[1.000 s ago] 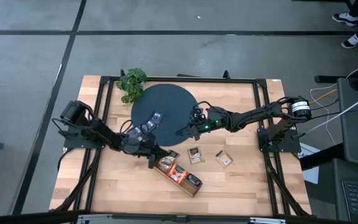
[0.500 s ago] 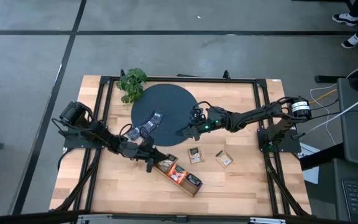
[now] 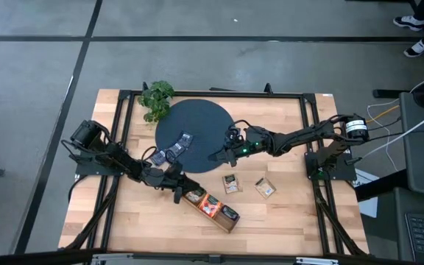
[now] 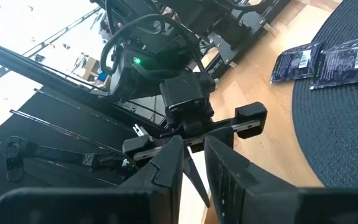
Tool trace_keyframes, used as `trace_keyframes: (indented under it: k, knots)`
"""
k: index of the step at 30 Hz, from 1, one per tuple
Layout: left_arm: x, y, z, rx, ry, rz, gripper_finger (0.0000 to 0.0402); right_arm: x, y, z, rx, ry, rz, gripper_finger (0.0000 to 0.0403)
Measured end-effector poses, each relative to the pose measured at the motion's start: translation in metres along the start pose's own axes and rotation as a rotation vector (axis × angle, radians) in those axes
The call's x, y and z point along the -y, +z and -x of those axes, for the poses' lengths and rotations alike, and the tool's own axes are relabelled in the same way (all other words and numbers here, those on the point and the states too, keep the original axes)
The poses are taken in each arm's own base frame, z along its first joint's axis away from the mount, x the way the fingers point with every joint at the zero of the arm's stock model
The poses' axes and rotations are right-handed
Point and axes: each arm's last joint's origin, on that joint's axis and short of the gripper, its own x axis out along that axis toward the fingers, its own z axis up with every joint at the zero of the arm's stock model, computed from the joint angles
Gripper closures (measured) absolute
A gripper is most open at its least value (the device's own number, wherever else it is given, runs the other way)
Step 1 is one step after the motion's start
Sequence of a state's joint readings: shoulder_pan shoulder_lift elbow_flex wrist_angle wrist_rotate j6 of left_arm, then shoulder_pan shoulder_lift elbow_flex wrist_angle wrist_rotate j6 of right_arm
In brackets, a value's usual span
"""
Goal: Pick & Place Tea
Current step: Put the brown tea bag into the left section of the wooden organizer
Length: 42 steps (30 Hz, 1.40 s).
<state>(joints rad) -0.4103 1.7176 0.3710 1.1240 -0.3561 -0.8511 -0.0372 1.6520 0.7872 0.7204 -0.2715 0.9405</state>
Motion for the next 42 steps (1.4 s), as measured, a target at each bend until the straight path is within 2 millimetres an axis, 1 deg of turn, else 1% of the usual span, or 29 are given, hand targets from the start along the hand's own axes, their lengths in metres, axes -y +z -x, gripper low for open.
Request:
trace_keyframes:
  k: [5,16,19,21,24,28,30,34,37,42]
  knots:
    - [0.001,0.009,0.0,0.012,-0.032,-0.018,0.0323,-0.001,-0.001,0.0,-0.036,0.026,0.003,0.0333]
    - [0.007,0.042,0.003,0.036,-0.161,-0.069,0.0324,0.0,-0.003,0.0,-0.072,0.027,-0.029,0.0333]
    - [0.003,0.052,0.003,0.052,-0.172,-0.062,0.0327,0.001,-0.005,0.005,-0.117,-0.053,-0.034,0.0333]
    - [-0.001,0.059,0.002,0.052,-0.175,-0.053,0.033,0.002,-0.006,0.014,-0.151,-0.151,-0.03,0.0333]
    - [-0.008,0.071,-0.003,0.022,-0.2,-0.043,0.0336,-0.002,-0.005,0.03,-0.156,-0.288,-0.005,0.0333]
    - [-0.017,0.086,-0.018,-0.144,-0.189,-0.034,0.0346,-0.011,-0.005,0.049,-0.146,-0.425,-0.01,0.0333]
    - [-0.02,0.095,-0.025,-0.242,-0.184,-0.025,0.0351,-0.016,-0.01,0.055,-0.151,-0.476,-0.047,0.0333]
    - [-0.028,0.113,-0.034,-0.417,-0.165,-0.032,0.0356,-0.026,-0.029,0.055,-0.162,-0.524,-0.16,0.0333]
    - [-0.027,0.131,-0.039,-0.437,-0.181,-0.055,0.0359,-0.033,-0.046,0.051,-0.165,-0.533,-0.235,0.0333]
    - [-0.026,0.148,-0.043,-0.392,-0.187,-0.079,0.0359,-0.042,-0.07,0.045,-0.156,-0.558,-0.367,0.0333]
